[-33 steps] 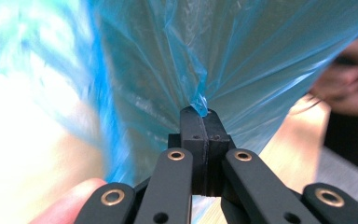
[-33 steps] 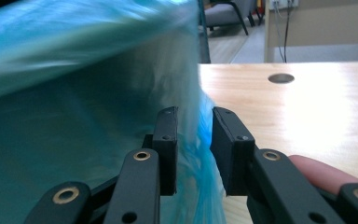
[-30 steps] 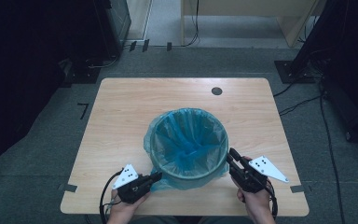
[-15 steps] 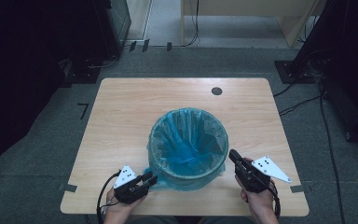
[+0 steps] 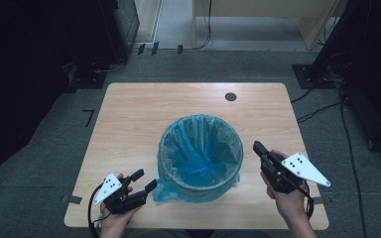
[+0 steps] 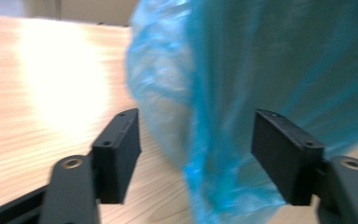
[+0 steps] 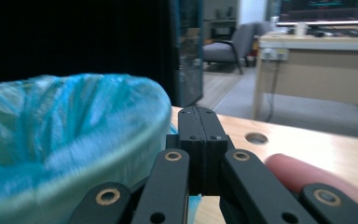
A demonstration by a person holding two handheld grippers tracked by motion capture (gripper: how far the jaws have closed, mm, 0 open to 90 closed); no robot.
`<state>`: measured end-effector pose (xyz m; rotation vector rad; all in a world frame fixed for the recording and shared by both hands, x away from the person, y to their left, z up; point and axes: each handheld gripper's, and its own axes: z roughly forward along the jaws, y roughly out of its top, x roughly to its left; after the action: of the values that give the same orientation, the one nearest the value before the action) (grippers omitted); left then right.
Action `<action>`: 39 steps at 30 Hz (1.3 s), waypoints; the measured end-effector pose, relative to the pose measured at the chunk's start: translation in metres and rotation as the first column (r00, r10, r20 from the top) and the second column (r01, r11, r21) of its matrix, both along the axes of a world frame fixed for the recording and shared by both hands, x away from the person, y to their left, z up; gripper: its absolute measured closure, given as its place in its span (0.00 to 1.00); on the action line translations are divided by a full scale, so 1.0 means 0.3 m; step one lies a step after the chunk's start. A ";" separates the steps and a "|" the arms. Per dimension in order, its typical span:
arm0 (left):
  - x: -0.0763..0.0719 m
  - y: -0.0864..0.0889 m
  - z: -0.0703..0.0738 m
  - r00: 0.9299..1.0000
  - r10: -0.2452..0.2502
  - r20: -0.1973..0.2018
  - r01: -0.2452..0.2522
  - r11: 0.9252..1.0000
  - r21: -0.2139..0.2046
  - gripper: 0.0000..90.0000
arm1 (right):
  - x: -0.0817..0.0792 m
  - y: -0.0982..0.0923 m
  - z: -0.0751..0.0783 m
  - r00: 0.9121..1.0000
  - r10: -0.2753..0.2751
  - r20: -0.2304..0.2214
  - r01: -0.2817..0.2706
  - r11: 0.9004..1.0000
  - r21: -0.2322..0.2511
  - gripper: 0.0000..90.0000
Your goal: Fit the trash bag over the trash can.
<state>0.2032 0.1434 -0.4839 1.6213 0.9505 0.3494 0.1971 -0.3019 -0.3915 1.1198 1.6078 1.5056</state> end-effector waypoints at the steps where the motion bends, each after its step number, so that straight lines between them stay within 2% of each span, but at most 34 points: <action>1: 0.002 0.009 -0.004 1.000 0.020 -0.010 -0.020 1.000 0.010 0.31 | 0.008 -0.001 0.016 1.000 0.017 0.004 -0.017 1.000 -0.012 1.00; 4: 0.010 0.039 -0.015 0.994 0.095 -0.045 -0.091 0.992 0.084 0.18 | 0.032 0.002 0.061 0.997 0.081 0.017 -0.080 0.995 -0.061 1.00; 6: 0.017 0.064 -0.023 0.987 0.150 -0.057 -0.141 0.981 0.134 0.11 | 0.044 0.011 0.089 0.992 0.122 0.024 -0.119 0.988 -0.094 1.00; 8: 0.024 0.092 -0.032 0.974 0.216 -0.068 -0.200 0.962 0.186 0.10 | 0.054 0.022 0.113 0.988 0.153 0.031 -0.148 0.982 -0.119 1.00; 10: 0.035 0.119 -0.040 0.960 0.258 -0.106 -0.232 0.949 0.215 0.00 | 0.064 0.035 0.136 0.981 0.190 0.043 -0.181 0.972 -0.152 1.00; 11: 0.039 0.131 -0.045 0.953 0.278 -0.122 -0.243 0.940 0.238 0.00 | 0.068 0.041 0.146 0.976 0.214 0.046 -0.204 0.965 -0.164 1.00; 12: 0.042 0.142 -0.051 0.949 0.290 -0.127 -0.250 0.932 0.261 0.00 | 0.072 0.045 0.155 0.967 0.251 0.052 -0.239 0.956 -0.172 1.00; 13: 0.045 0.151 -0.058 0.944 0.303 -0.132 -0.257 0.924 0.283 0.00 | 0.078 0.049 0.164 0.952 0.300 0.056 -0.287 0.943 -0.170 1.00; 15: 0.053 0.161 -0.071 0.940 0.311 -0.139 -0.255 0.913 0.319 0.00 | 0.090 0.061 0.178 0.922 0.383 0.060 -0.367 0.912 -0.183 1.00; 16: 0.058 0.163 -0.082 0.935 0.324 -0.147 -0.256 0.900 0.353 0.00 | 0.093 0.069 0.183 0.912 0.407 0.056 -0.390 0.900 -0.196 1.00; 17: 0.063 0.163 -0.093 0.930 0.333 -0.155 -0.253 0.888 0.384 0.00 | 0.099 0.085 0.191 0.895 0.443 0.049 -0.423 0.879 -0.222 1.00; 18: 0.065 0.162 -0.099 0.929 0.334 -0.159 -0.250 0.883 0.397 0.00 | 0.106 0.102 0.198 0.877 0.478 0.044 -0.455 0.857 -0.243 1.00; 19: 0.068 0.159 -0.105 0.928 0.336 -0.162 -0.246 0.877 0.412 0.00 | 0.109 0.112 0.203 0.866 0.499 0.041 -0.474 0.843 -0.252 1.00; 22: 0.075 0.150 -0.113 0.922 0.344 -0.176 -0.240 0.867 0.438 0.00 | 0.127 0.150 0.219 0.814 0.580 0.038 -0.546 0.785 -0.292 1.00; 25: 0.086 0.142 -0.119 0.915 0.348 -0.202 -0.222 0.856 0.467 0.00 | 0.147 0.188 0.234 0.757 0.653 0.017 -0.612 0.717 -0.334 1.00; 26: 0.087 0.138 -0.120 0.916 0.350 -0.196 -0.221 0.848 0.482 0.00 | 0.152 0.202 0.239 0.743 0.669 0.005 -0.627 0.698 -0.346 1.00; 30: 0.095 0.134 -0.120 0.913 0.357 -0.198 -0.228 0.847 0.480 0.00 | 0.175 0.253 0.254 0.668 0.744 -0.034 -0.694 0.605 -0.391 1.00; 31: 0.096 0.133 -0.120 0.912 0.358 -0.198 -0.229 0.847 0.479 0.00 | 0.180 0.271 0.257 0.644 0.764 -0.051 -0.712 0.573 -0.405 1.00; 32: 0.096 0.133 -0.120 0.912 0.359 -0.198 -0.230 0.847 0.479 0.00 | 0.183 0.283 0.258 0.628 0.776 -0.058 -0.720 0.552 -0.421 1.00; 34: 0.096 0.132 -0.120 0.912 0.361 -0.197 -0.231 0.847 0.479 0.00 | 0.188 0.317 0.260 0.600 0.795 -0.094 -0.732 0.497 -0.465 1.00; 35: 0.096 0.132 -0.120 0.911 0.362 -0.198 -0.232 0.847 0.479 0.00 | 0.189 0.335 0.260 0.584 0.804 -0.110 -0.736 0.467 -0.490 1.00; 37: 0.097 0.131 -0.120 0.910 0.364 -0.198 -0.234 0.846 0.479 0.00 | 0.189 0.372 0.256 0.550 0.822 -0.148 -0.743 0.401 -0.536 1.00; 39: 0.098 0.130 -0.120 0.909 0.367 -0.199 -0.236 0.845 0.480 0.00 | 0.188 0.409 0.246 0.509 0.839 -0.194 -0.757 0.329 -0.565 1.00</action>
<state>0.2325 0.1825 -0.5198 1.9752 1.4378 0.6011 0.2535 -0.1790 -0.3176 -0.2669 2.4731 1.3410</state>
